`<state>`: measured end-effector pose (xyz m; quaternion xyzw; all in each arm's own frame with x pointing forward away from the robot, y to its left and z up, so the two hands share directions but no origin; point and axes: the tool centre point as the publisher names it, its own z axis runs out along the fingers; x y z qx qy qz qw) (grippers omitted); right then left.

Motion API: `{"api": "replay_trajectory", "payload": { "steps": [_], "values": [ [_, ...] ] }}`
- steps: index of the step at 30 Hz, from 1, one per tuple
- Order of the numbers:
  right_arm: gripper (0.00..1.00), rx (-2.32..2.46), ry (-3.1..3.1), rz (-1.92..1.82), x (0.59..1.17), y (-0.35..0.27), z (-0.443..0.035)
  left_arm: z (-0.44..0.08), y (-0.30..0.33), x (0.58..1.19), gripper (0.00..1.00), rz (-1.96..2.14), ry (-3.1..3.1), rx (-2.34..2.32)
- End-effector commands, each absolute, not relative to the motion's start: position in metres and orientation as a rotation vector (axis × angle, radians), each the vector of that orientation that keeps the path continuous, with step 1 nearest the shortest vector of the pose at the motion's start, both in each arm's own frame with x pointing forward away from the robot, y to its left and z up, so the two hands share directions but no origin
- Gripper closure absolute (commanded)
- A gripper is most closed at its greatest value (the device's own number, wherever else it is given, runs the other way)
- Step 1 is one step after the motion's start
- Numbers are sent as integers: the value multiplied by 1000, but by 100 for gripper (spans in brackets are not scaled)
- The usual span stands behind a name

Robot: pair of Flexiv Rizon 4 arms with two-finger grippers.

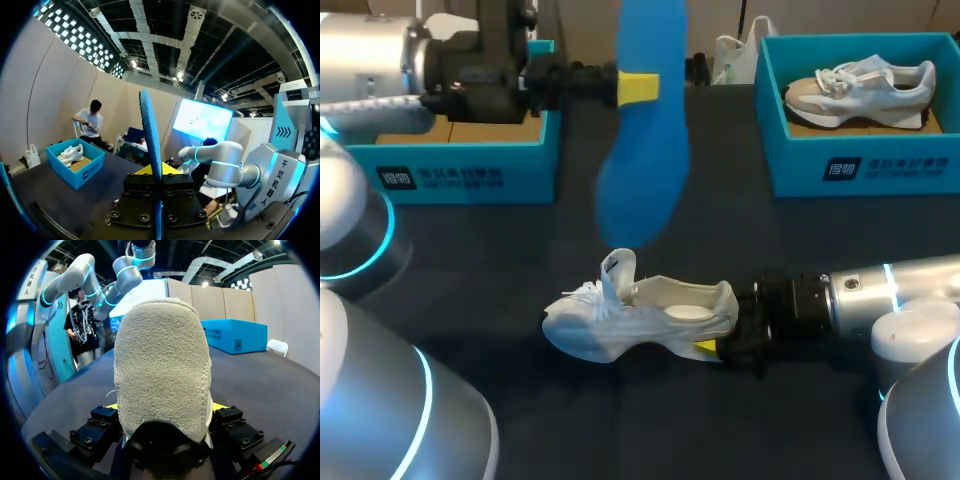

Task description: Take the shoe out of the shoebox, open the shoe tongue, remove and reinsert the insole, then place the shoe into the shoebox

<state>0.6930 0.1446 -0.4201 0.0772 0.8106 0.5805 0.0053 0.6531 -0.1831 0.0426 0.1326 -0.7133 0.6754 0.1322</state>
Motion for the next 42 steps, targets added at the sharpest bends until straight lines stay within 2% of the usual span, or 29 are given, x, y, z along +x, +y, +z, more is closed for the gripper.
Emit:
{"api": "replay_trajectory", "payload": {
  "steps": [1,15,26,42],
  "values": [
    [100,244,2542,1810,692,146,-419,49,-156,643,100,1949,-2088,399],
    [100,244,2542,1810,692,146,-419,51,-157,642,100,1974,-2057,436],
    [100,244,2542,1810,692,146,-419,72,-144,614,100,2067,-1967,325],
    [100,244,2542,1810,692,146,-419,73,-139,604,100,1957,-2043,362]
  ]
}}
